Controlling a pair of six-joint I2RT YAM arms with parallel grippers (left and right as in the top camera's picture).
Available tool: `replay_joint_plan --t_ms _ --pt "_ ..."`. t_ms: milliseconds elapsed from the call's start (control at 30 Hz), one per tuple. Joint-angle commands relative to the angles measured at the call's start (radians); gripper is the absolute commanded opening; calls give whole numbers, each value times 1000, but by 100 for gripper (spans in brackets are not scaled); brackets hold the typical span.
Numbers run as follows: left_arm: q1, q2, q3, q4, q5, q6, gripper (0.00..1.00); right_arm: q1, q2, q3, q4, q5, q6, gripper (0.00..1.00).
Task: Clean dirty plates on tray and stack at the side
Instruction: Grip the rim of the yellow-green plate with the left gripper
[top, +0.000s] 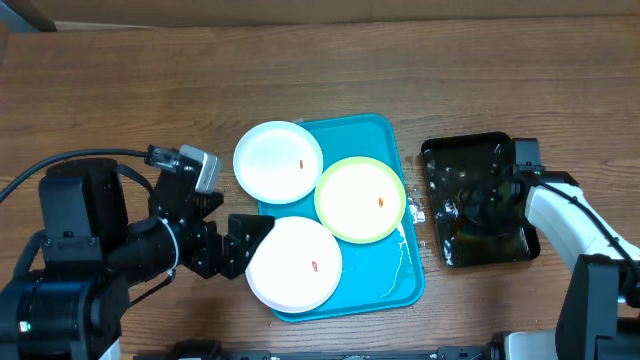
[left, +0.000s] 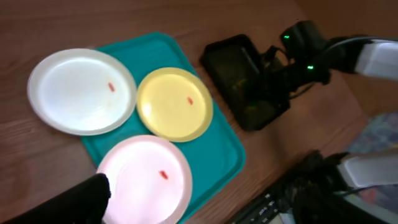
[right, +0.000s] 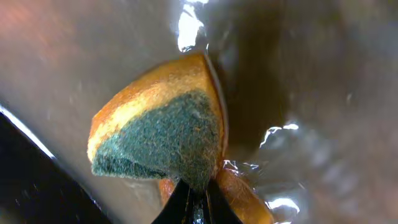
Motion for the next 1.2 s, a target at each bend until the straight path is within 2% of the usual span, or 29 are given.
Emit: replay_joint_plan --t_ms 0,167,333,433,667,800,967,1167 --pt "-7 11 -7 -15 -165 -95 90 5 -33 72 -48 10 1 4" --pt "-8 18 -72 3 -239 -172 82 16 -108 170 -146 5 -8 4" --pt "-35 60 -182 95 -241 -238 73 40 -196 209 -161 -76 -56 4" --pt "-106 123 -226 180 -277 -283 65 54 -232 209 -156 -136 -65 4" --pt "-343 365 -233 390 -446 -363 63 123 -254 209 -149 -196 -114 4" --pt "-405 514 -233 478 -442 -397 52 178 -254 209 -150 -196 -132 4" --pt "-415 682 -233 512 -428 -491 45 205 -254 209 -151 -197 -134 4" --pt "-412 834 -233 572 -332 -526 45 205 -254 209 -152 -197 -131 4"
